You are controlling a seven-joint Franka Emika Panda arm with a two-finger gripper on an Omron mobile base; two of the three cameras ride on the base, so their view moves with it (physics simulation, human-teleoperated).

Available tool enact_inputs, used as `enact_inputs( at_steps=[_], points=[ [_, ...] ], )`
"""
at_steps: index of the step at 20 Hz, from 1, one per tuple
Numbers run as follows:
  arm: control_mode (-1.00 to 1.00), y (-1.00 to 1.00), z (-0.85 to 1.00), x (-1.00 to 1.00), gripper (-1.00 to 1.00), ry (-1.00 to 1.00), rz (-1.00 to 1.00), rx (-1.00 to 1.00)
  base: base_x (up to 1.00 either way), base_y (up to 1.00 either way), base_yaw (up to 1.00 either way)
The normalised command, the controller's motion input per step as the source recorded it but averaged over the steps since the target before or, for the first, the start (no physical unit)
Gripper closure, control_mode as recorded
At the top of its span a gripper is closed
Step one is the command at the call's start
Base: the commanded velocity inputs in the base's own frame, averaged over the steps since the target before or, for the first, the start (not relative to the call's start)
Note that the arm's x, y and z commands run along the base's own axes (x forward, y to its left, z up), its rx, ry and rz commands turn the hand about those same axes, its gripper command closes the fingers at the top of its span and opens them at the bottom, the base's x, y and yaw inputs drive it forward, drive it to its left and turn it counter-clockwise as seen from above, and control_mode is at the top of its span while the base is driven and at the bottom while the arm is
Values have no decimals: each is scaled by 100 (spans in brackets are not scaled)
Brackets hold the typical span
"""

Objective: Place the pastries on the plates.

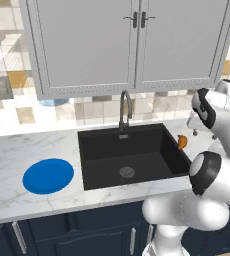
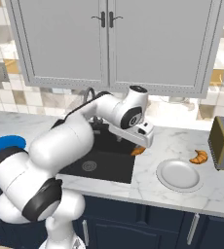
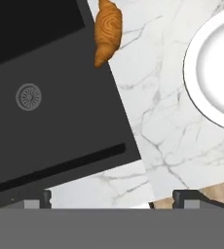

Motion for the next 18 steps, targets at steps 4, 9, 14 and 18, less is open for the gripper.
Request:
enact_inputs(
  at_steps=[4,9,14,18],
  points=[
    [-100,-9,-34,49,-100,-1,-1,0,0,0,0],
    [-100,-6,-32,60,-100,0,0,0,0,0,0],
    [-100,-3,-19,29,-100,1,0,-1,0,0,0],
    [-100,0,-26,41,-100,0,-1,-3,0,0,0]
  ],
)
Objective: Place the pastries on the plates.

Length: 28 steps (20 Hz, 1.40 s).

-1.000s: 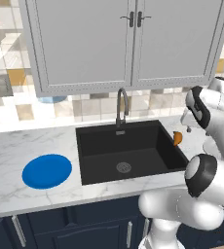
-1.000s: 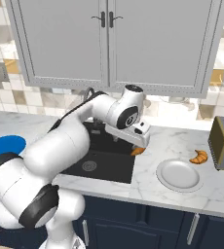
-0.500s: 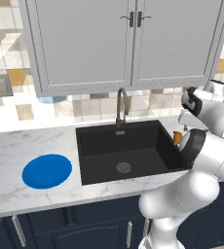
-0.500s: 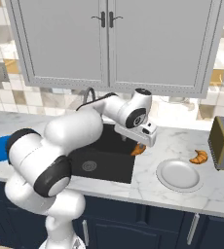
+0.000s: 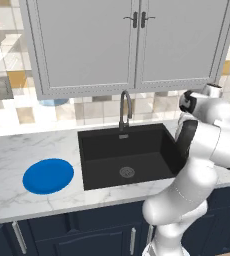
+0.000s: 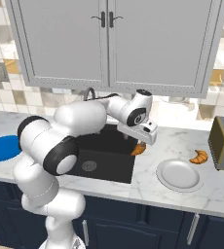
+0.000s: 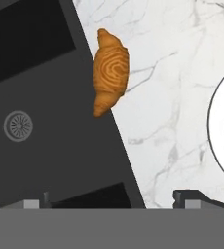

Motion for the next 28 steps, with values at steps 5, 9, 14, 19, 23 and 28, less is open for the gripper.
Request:
enact_inputs(
  at_steps=[5,9,14,19,23,28],
  points=[
    [-100,-1,-31,32,-100,-1,-2,-1,0,0,0],
    [-100,-6,-28,17,-100,-3,-1,0,0,0,0],
    [-100,-8,-23,29,-100,-3,-3,0,0,0,0],
    [-100,-7,-19,27,-100,-1,-2,0,0,0,0],
    [-100,-8,-25,7,-100,0,0,0,0,0,0],
    [-100,0,-24,16,-100,0,0,0,0,0,0]
  ],
)
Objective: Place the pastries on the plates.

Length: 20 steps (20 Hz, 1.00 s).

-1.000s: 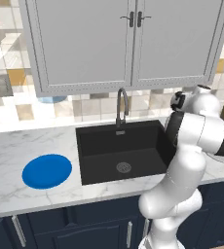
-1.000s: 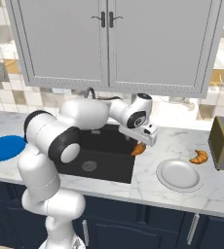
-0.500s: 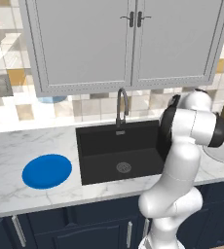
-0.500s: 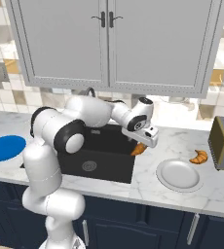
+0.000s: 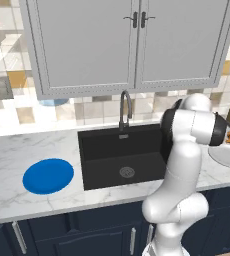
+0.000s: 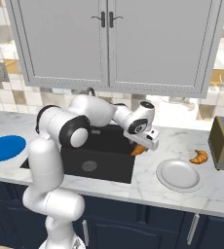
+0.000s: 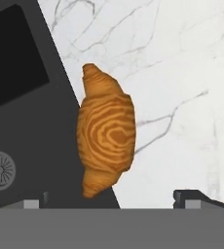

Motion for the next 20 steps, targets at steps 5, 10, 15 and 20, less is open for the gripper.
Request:
enact_inputs(
  at_steps=[5,10,15,20],
  points=[
    [-100,0,-24,13,-100,0,0,0,0,0,0],
    [-100,0,-21,8,-100,0,0,0,0,0,0],
    [-100,0,-24,9,-100,0,0,0,0,0,0],
    [-100,0,-23,8,100,0,0,0,0,0,0]
  ],
)
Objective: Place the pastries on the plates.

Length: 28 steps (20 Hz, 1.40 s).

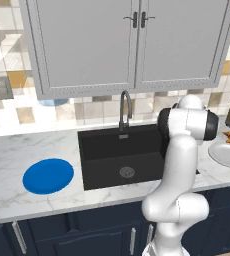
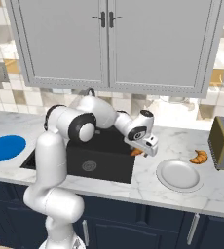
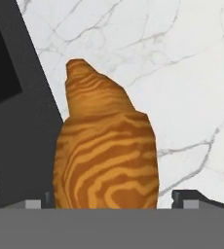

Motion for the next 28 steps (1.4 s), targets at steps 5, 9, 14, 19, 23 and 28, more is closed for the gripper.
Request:
enact_inputs(
  at_steps=[5,9,14,19,23,28],
  points=[
    [-100,0,-2,-3,100,-2,0,0,0,0,0],
    [-100,0,7,-30,100,-7,-5,0,0,0,0],
    [-100,-10,44,-50,100,-9,-11,-6,0,0,0],
    [-100,-32,53,-38,100,-1,-17,-6,0,0,0],
    [-100,-53,25,-26,100,0,-15,-3,0,0,0],
    [-100,-69,4,-26,100,0,-12,0,0,0,0]
  ],
)
